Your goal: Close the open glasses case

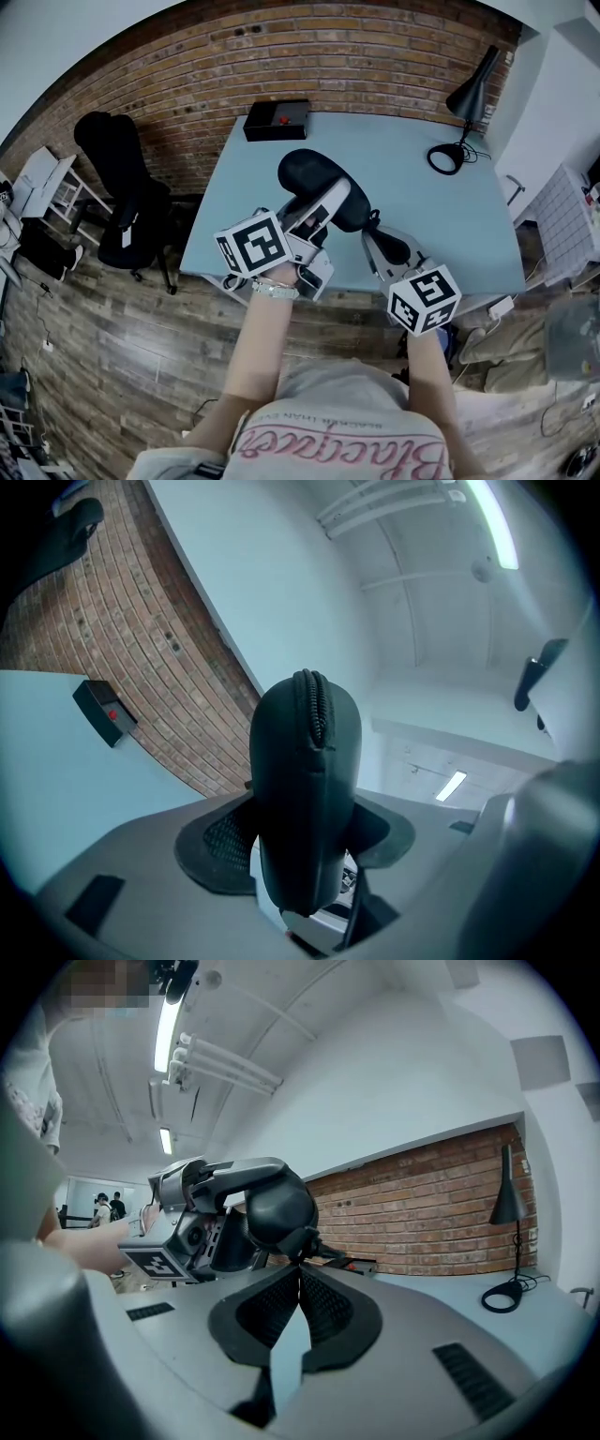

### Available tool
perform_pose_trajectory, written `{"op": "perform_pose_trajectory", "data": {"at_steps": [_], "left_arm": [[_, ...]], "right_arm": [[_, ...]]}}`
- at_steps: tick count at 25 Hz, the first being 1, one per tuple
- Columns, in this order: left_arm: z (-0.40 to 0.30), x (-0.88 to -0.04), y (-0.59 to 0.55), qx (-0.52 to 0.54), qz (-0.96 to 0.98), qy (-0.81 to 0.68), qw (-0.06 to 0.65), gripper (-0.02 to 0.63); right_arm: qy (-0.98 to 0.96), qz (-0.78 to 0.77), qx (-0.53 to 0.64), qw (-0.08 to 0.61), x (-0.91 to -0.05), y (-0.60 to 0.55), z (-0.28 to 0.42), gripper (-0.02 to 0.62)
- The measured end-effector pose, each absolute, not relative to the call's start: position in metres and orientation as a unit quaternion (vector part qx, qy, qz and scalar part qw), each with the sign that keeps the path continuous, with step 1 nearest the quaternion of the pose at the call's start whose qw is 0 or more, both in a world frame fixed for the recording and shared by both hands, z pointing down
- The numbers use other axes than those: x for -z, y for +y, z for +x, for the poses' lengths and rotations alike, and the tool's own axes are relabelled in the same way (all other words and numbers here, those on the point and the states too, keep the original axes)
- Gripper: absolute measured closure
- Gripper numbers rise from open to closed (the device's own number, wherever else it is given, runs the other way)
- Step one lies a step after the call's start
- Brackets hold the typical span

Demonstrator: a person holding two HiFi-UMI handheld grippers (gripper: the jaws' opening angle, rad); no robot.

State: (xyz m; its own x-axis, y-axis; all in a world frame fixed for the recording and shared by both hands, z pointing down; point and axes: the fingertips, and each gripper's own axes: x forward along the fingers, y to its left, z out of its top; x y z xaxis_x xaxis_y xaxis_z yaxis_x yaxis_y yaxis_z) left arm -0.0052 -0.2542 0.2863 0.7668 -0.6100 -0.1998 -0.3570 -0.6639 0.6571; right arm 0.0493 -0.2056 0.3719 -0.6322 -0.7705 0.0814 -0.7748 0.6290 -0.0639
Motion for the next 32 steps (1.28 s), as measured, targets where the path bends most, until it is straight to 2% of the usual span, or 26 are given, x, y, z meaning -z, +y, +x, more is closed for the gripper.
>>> {"op": "perform_pose_trajectory", "data": {"at_steps": [9,17,32], "left_arm": [[0.007,-0.292,-0.236,0.156,0.92,-0.235,0.272,0.347],[0.029,-0.299,-0.215,0.062,0.958,-0.212,0.181,0.348],[0.038,-0.31,-0.19,-0.047,0.984,-0.155,0.075,0.348]], "right_arm": [[-0.89,0.454,-0.029,0.027,-0.368,-0.209,0.073,0.578],[-0.879,0.471,0.014,0.072,-0.375,-0.209,0.091,0.578],[-0.884,0.433,0.123,0.128,-0.37,-0.199,0.092,0.563]]}}
